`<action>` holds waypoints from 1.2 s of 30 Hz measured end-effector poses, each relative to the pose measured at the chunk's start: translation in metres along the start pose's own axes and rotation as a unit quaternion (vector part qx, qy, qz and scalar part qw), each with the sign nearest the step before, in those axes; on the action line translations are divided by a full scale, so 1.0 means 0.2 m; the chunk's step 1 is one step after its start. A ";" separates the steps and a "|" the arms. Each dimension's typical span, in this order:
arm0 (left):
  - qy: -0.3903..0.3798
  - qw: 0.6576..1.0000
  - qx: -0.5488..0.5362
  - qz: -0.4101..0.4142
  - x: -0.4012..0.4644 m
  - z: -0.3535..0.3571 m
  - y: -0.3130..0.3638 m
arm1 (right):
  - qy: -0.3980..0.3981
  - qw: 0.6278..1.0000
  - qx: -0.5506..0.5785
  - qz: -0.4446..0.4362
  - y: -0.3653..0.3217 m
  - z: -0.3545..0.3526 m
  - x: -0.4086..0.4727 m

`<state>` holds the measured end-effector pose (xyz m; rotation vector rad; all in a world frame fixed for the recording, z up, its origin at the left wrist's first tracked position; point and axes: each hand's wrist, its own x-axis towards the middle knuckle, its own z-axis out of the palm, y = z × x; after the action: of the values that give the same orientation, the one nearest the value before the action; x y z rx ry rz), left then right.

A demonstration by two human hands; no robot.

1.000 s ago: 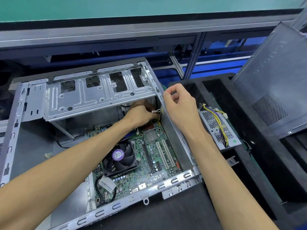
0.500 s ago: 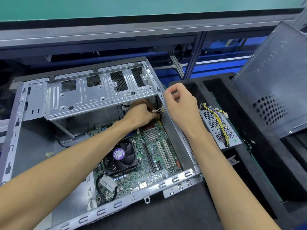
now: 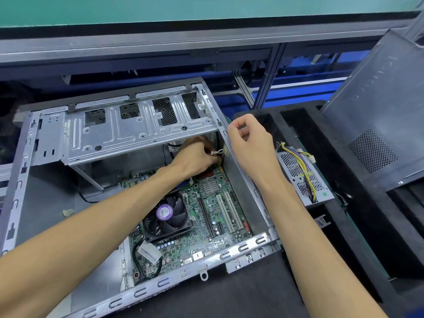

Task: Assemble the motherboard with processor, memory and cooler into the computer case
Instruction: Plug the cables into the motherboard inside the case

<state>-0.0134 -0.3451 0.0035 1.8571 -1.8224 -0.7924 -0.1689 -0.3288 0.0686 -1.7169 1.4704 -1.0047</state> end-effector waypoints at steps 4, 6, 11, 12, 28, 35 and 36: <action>0.014 1.000 0.004 0.004 -0.01 0.00 0.00 | 0.002 1.000 0.000 -0.001 0.00 0.00 0.00; 0.017 1.000 0.011 -0.001 -0.01 -0.01 0.00 | 0.003 1.000 -0.003 0.000 0.00 0.00 0.00; -0.021 0.999 0.027 -0.016 0.02 -0.03 0.01 | 0.003 1.000 -0.001 -0.002 0.00 0.00 0.00; -0.027 0.999 0.032 -0.020 0.02 -0.03 0.01 | 0.004 1.000 0.000 -0.003 0.00 0.00 0.00; -0.065 0.994 0.081 -0.033 0.05 -0.03 0.01 | 0.004 1.000 -0.007 0.001 0.00 0.00 0.00; -0.133 0.981 0.131 -0.062 0.09 -0.08 0.06 | 0.004 1.000 0.005 0.001 0.00 0.00 0.00; -0.138 0.980 0.132 -0.064 0.09 -0.08 0.06 | 0.005 1.000 0.004 0.000 0.00 0.00 0.00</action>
<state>-0.0120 -0.3657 0.0220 2.1384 -2.0783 -0.9316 -0.1688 -0.3279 0.0688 -1.7075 1.4705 -1.0186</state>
